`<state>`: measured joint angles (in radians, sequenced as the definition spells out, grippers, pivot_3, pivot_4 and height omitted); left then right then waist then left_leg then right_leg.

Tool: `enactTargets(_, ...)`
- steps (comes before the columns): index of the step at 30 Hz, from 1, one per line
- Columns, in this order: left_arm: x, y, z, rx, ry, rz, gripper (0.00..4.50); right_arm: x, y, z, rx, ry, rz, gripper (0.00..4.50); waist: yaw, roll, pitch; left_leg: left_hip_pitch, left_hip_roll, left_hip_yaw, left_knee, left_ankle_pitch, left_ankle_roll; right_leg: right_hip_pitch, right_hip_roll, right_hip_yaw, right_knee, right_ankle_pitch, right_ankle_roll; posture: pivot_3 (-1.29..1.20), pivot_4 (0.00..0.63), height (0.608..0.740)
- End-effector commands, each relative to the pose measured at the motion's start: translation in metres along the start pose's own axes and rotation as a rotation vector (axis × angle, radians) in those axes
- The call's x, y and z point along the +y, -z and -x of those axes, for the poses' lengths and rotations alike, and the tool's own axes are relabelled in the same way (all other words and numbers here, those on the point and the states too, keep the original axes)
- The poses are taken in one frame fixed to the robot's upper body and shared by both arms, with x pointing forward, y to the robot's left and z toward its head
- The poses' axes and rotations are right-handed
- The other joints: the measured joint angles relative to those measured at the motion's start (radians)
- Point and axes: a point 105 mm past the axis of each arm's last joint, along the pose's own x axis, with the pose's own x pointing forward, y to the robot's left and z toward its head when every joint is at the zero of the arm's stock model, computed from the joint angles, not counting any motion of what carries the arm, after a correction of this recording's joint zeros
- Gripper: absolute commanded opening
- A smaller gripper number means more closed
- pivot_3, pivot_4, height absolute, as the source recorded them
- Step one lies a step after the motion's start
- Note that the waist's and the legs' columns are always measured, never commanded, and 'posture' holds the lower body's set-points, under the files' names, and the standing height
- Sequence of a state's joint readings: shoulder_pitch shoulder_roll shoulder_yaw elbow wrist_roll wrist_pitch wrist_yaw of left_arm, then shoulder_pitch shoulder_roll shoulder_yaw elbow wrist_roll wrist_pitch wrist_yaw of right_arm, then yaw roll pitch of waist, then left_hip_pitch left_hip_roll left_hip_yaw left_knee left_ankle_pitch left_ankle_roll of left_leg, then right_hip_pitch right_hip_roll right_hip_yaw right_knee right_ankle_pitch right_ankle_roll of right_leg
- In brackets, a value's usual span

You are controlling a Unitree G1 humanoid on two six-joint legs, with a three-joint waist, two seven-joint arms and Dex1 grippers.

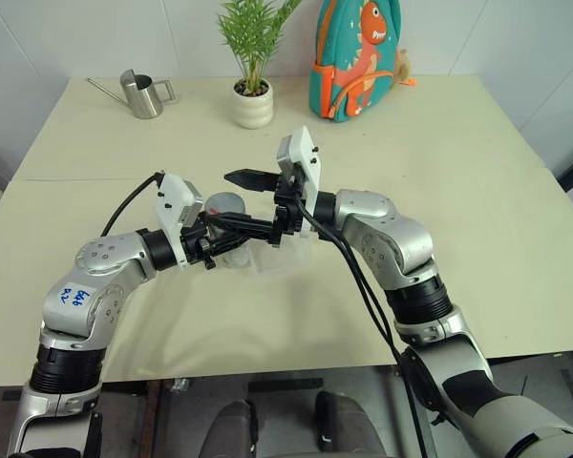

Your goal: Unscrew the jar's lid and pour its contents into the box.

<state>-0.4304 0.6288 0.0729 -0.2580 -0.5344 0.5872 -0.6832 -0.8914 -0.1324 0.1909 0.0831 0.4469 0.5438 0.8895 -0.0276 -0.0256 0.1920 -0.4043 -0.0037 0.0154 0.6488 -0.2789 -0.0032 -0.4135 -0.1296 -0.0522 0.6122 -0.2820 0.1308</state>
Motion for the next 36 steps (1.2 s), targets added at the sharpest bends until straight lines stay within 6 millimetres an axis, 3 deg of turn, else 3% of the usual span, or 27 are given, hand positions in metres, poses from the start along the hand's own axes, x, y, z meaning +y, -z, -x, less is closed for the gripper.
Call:
enactTargets(1,0.001,-0.014,0.002,-0.045,-0.004,-0.051,2.02,0.005,-0.004,-0.002,-0.010,-0.026,0.051,4.50,0.000,0.000,0.000,0.000,0.000,0.000,0.000,0.000,0.000,0.000,0.000,0.000,0.000,0.000,0.000,0.00,0.150,0.740)
enactTargets(4,0.004,-0.015,0.003,-0.048,-0.016,-0.055,2.02,0.003,-0.002,-0.002,-0.005,-0.018,0.053,4.31,0.000,0.000,0.000,0.000,0.000,0.000,0.000,0.000,0.000,0.000,0.000,0.000,0.000,0.000,0.000,0.00,0.150,0.740)
enactTargets(10,0.004,-0.015,0.003,-0.047,-0.013,-0.057,2.02,0.003,-0.002,-0.004,-0.014,-0.016,0.052,2.61,0.000,0.000,0.000,0.000,0.000,0.000,0.000,0.000,0.000,0.000,0.000,0.000,0.000,0.000,0.000,0.00,0.150,0.740)
enactTargets(11,0.003,-0.015,0.003,-0.048,-0.012,-0.056,2.02,0.003,-0.002,-0.004,-0.017,-0.019,0.051,2.54,0.000,0.000,0.000,0.000,0.000,0.000,0.000,0.000,0.000,0.000,0.000,0.000,0.000,0.000,0.000,0.00,0.150,0.740)
enactTargets(17,0.001,-0.019,0.004,-0.057,0.025,-0.079,2.02,0.006,-0.009,0.000,-0.049,-0.064,0.052,2.54,0.000,0.000,0.000,0.000,0.000,0.000,0.000,0.000,0.000,0.000,0.000,0.000,0.000,0.000,0.000,0.00,0.150,0.740)
enactTargets(22,-0.002,-0.031,0.012,-0.073,0.189,-0.178,2.02,0.025,-0.027,0.020,-0.033,-0.333,0.087,2.54,0.001,0.000,0.000,0.000,-0.001,0.001,0.000,0.000,0.000,0.000,0.000,0.000,0.000,0.000,0.000,0.00,0.150,0.740)
enactTargets(26,-0.010,-0.044,0.017,-0.086,0.336,-0.167,2.02,0.025,-0.045,0.028,0.000,-0.448,0.149,2.54,0.000,0.000,0.000,0.000,-0.001,0.002,0.001,0.000,0.000,0.000,0.001,0.000,-0.001,0.000,0.000,0.00,0.150,0.740)
enactTargets(34,-0.025,-0.037,0.010,-0.096,0.410,-0.214,2.02,0.026,-0.056,0.029,0.009,-0.518,0.175,2.54,0.000,0.000,0.000,0.001,0.000,0.004,0.001,0.000,0.000,0.000,0.002,0.000,0.000,0.000,0.000,0.00,0.150,0.740)
enactTargets(36,-0.023,-0.040,0.009,-0.111,0.392,-0.207,2.02,0.023,-0.056,0.029,0.011,-0.502,0.155,3.28,0.000,0.000,0.000,0.000,0.000,0.004,0.001,0.000,0.000,0.000,0.001,0.000,0.000,0.000,0.000,0.00,0.150,0.740)
